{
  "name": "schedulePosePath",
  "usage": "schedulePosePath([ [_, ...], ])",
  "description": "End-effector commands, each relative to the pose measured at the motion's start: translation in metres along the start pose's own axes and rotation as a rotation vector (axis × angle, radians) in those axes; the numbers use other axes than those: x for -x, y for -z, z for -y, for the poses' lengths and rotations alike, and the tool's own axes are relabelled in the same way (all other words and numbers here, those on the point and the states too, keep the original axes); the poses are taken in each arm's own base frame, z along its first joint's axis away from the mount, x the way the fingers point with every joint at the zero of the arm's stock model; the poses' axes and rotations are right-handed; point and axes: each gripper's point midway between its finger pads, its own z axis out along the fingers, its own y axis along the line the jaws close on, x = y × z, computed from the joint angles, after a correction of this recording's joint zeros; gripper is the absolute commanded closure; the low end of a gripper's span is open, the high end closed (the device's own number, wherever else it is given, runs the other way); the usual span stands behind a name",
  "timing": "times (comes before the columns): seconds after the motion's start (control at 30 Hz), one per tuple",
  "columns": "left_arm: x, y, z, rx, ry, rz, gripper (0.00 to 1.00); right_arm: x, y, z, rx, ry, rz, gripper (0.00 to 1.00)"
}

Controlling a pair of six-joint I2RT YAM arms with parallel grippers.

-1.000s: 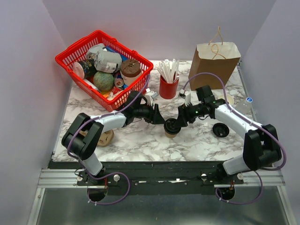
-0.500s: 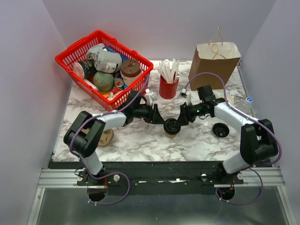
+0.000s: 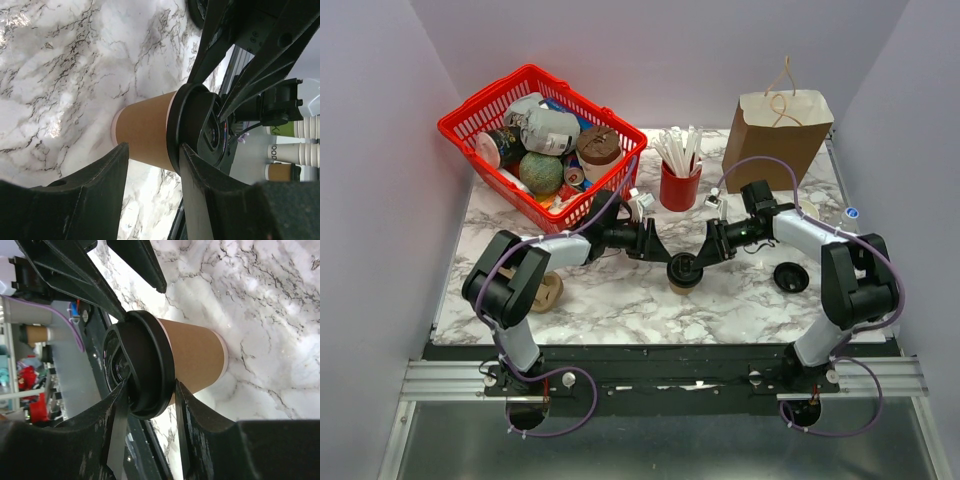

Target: Pack the takeout coffee

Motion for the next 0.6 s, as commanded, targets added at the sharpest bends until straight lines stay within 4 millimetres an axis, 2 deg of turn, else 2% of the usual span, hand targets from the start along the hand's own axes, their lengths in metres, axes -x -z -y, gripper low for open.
schedulePosePath([
  [0.0,-0.017,-0.015,-0.036,0.132,0.062,-0.031,0.49,-0.051,-0.022,0.021,-0.053,-0.125,-0.155,0.58],
  [0.17,-0.023,-0.015,-0.05,0.197,0.099,-0.042,0.51,-0.056,-0.024,0.029,-0.087,-0.182,-0.173,0.59],
  [0.33,-0.041,-0.01,-0.068,0.282,0.148,-0.074,0.52,-0.062,-0.026,0.035,-0.104,-0.23,-0.189,0.59],
  [0.57,-0.056,-0.008,-0.083,0.343,0.183,-0.099,0.53,-0.067,-0.028,0.041,-0.121,-0.274,-0.204,0.59],
])
